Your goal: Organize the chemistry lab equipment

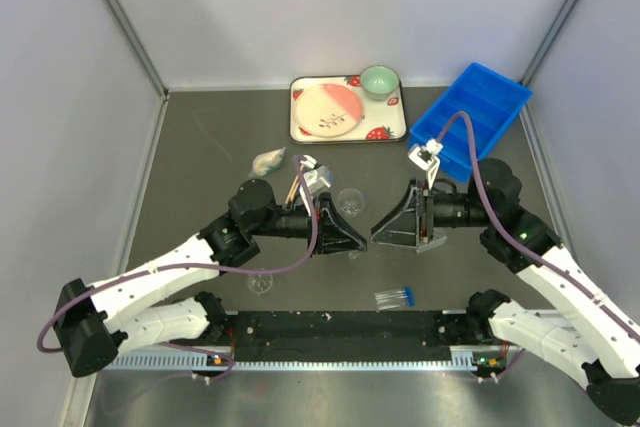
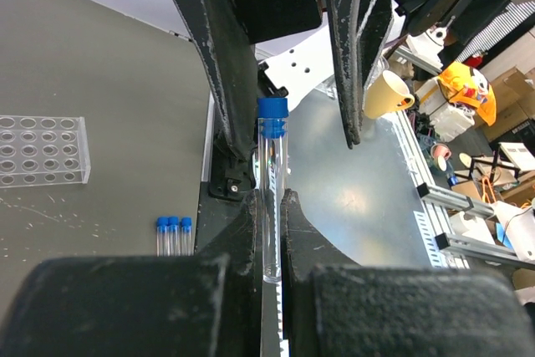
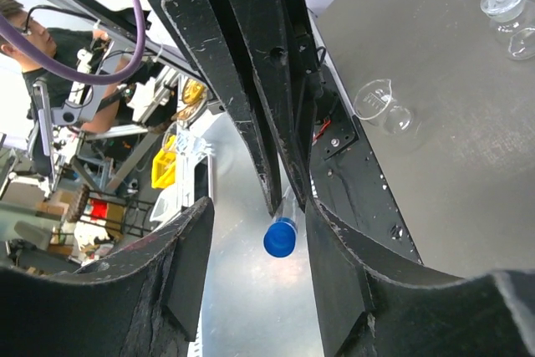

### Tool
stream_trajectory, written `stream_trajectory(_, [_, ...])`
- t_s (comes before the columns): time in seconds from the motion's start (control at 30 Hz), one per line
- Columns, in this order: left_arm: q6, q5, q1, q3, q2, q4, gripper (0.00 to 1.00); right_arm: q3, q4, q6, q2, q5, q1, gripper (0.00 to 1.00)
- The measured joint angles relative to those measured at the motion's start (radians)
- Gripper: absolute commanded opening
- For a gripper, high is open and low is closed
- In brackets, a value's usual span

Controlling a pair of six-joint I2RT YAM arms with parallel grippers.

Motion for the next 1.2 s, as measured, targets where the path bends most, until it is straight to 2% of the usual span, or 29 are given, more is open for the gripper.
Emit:
stream_trajectory(0.3, [-0.017, 0.018, 0.021, 0.0, 0.0, 0.026, 0.0, -0.002, 0.014, 0.001, 0.013, 0.031, 0.044, 0.38])
stream_trajectory(0.33, [-0.021, 0.021, 0.023, 0.0, 0.0, 0.029, 0.0, -0.006, 0.018, 0.001, 0.014, 0.034, 0.049, 0.35])
stream_trajectory(0.37, [-0.026, 0.023, 0.025, 0.0, 0.0, 0.032, 0.0, -0.009, 0.017, 0.001, 0.014, 0.037, 0.053, 0.26])
stream_trajectory(0.4, [-0.026, 0.023, 0.026, 0.0, 0.0, 0.036, 0.0, -0.012, 0.019, 0.0, 0.016, 0.04, 0.056, 0.21])
stream_trajectory(0.47, [-0.033, 0.032, 0.027, 0.0, 0.0, 0.043, 0.0, -0.013, 0.014, -0.002, 0.021, 0.049, 0.059, 0.13])
stream_trajectory(0.5, [-0.039, 0.033, 0.028, 0.0, 0.0, 0.042, 0.01, -0.013, 0.014, -0.006, 0.022, 0.055, 0.059, 0.12])
stream_trajectory(0.53, [-0.048, 0.035, 0.031, 0.0, 0.0, 0.041, 0.04, -0.013, 0.013, -0.011, 0.023, 0.064, 0.059, 0.1])
stream_trajectory(0.6, [-0.056, 0.033, 0.035, 0.0, 0.0, 0.039, 0.12, -0.014, 0.013, -0.017, 0.024, 0.077, 0.06, 0.0])
stream_trajectory(0.63, [-0.056, 0.033, 0.035, 0.0, 0.0, 0.037, 0.16, -0.014, 0.013, -0.018, 0.024, 0.08, 0.061, 0.0])
stream_trajectory(0.67, [-0.058, 0.033, 0.036, 0.0, 0.0, 0.036, 0.3, -0.014, 0.013, -0.019, 0.024, 0.082, 0.063, 0.0])
stream_trajectory(0.73, [-0.056, 0.033, 0.036, 0.0, 0.0, 0.037, 0.43, -0.014, 0.012, -0.018, 0.024, 0.086, 0.063, 0.0])
stream_trajectory(0.77, [-0.053, 0.034, 0.036, 0.0, 0.0, 0.04, 0.58, -0.013, 0.012, -0.017, 0.025, 0.084, 0.064, 0.0])
stream_trajectory(0.8, [-0.052, 0.036, 0.036, 0.0, 0.0, 0.043, 0.67, -0.013, 0.011, -0.018, 0.027, 0.085, 0.067, 0.0])
stream_trajectory(0.87, [-0.048, 0.045, 0.036, 0.0, 0.0, 0.051, 0.99, -0.013, 0.01, -0.019, 0.032, 0.087, 0.071, 0.0])
stream_trajectory(1.03, [-0.032, 0.066, 0.036, 0.006, -0.008, 0.012, 0.99, 0.011, -0.058, -0.066, 0.067, 0.143, 0.072, 0.0])
stream_trajectory(1.2, [0.069, -0.034, 0.038, 0.071, -0.066, -0.218, 0.99, 0.13, -0.213, -0.177, 0.138, 0.338, 0.078, 0.0])
